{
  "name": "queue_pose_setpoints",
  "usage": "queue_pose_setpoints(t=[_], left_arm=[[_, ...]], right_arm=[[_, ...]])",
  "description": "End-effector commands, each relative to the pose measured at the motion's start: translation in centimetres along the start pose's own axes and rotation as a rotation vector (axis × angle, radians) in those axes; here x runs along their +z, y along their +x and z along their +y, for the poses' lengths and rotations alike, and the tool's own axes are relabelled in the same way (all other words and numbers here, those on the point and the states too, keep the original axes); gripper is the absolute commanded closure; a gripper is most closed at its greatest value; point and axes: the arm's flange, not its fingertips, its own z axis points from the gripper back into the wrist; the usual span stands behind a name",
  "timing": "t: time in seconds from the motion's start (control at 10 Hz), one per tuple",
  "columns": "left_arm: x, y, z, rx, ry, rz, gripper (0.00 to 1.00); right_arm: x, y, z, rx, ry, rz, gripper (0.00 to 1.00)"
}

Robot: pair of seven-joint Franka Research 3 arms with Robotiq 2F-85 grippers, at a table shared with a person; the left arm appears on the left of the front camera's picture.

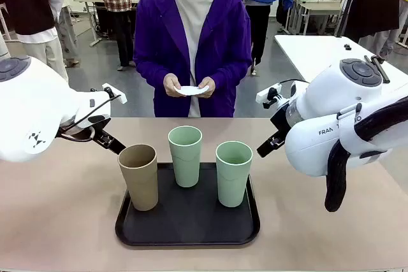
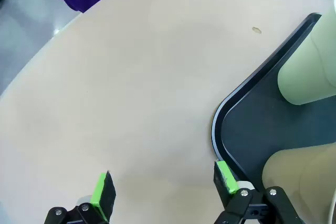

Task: Place coasters on the table and set cups on them.
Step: Pick up one Reusable plastic cup and place it on a coaster set by the human.

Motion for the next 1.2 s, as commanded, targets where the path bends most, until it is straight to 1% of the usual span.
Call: queue_pose_setpoints(t=[0.0,1.1], left_arm=[[0.00,0.00,-0.01,0.000,0.000,0.000,0.00],[0.00,0.00,-0.01,0.000,0.000,0.000,0.00]], right_arm=[[0.00,0.00,0.00,0.000,0.000,0.000,0.00],[0.00,0.00,0.00,0.000,0.000,0.000,0.00]])
